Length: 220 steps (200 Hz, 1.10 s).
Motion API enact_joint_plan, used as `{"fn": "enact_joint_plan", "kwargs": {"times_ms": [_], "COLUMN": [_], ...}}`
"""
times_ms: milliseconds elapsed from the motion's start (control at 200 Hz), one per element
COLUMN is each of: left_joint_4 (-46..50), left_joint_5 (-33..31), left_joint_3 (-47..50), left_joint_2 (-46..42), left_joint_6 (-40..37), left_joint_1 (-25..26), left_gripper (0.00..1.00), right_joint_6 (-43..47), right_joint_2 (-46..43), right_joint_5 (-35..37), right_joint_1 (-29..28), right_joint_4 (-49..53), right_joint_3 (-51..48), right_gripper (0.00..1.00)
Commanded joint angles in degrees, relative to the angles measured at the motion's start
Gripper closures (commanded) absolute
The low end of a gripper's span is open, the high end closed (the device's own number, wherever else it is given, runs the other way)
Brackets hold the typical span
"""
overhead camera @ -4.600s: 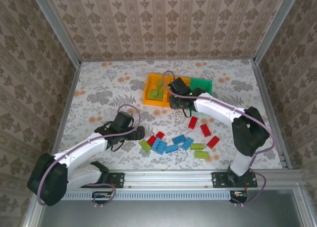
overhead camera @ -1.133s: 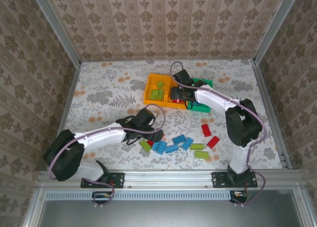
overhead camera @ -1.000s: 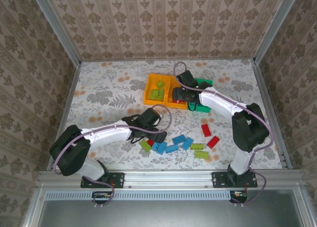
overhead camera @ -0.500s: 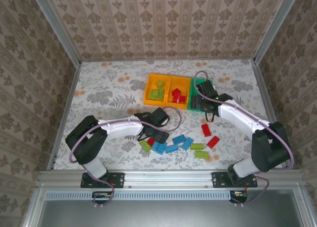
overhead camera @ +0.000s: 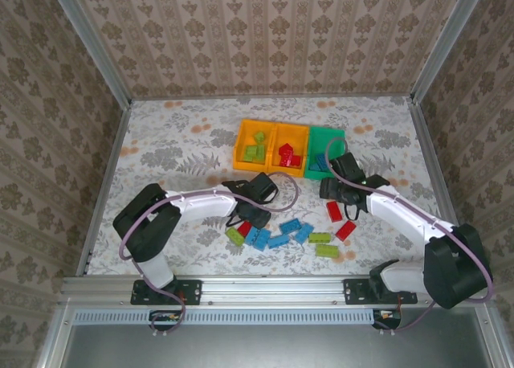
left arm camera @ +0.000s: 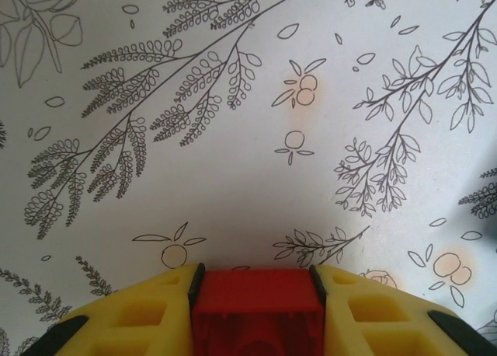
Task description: Sort the legos into containers by color
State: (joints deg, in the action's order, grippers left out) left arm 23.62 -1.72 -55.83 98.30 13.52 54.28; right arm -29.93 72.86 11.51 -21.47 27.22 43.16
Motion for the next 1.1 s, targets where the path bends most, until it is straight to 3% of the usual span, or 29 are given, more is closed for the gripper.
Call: {"fn": "enact_joint_plan", "kwargs": {"times_ms": [0, 320, 600, 835, 970, 1095], "left_joint_4": [1.0, 1.9, -0.3, 0.6, 0.1, -1.5], "left_joint_5": [0.1, 1.0, 7.8, 12.3, 14.4, 14.6], "left_joint_3": [-2.1, -12.1, -29.2, -43.4, -46.7, -46.8], "left_joint_2": [-1.0, -4.7, 6.3, 18.4, 22.3, 23.3], "left_joint_6": [0.6, -2.9, -2.6, -1.7, -0.9, 0.3], "left_joint_1": [-0.9, -6.6, -12.9, -15.1, -15.6, -15.7], "left_gripper": [0.68, 0.68, 0.66, 0.65, 0.65, 0.57], "right_joint_6": [0.1, -1.3, -1.5, -0.3, 0.1, 0.1], "right_joint_2": [-0.9, 0.7, 4.9, 11.1, 12.6, 13.5], "right_joint_5": [-4.3, -5.9, -6.1, -5.7, -4.7, -4.3], "right_joint_1": [0.0, -1.6, -2.1, -2.3, -2.4, -2.5], "right_joint_4": [-0.2, -0.6, 0.4, 2.1, 2.2, 1.8], "right_joint_3": [-2.6, -6.3, -5.0, -1.8, -1.0, -0.5], "right_gripper": [0.24, 0.23, 0.24, 0.28, 0.31, 0.39]}}
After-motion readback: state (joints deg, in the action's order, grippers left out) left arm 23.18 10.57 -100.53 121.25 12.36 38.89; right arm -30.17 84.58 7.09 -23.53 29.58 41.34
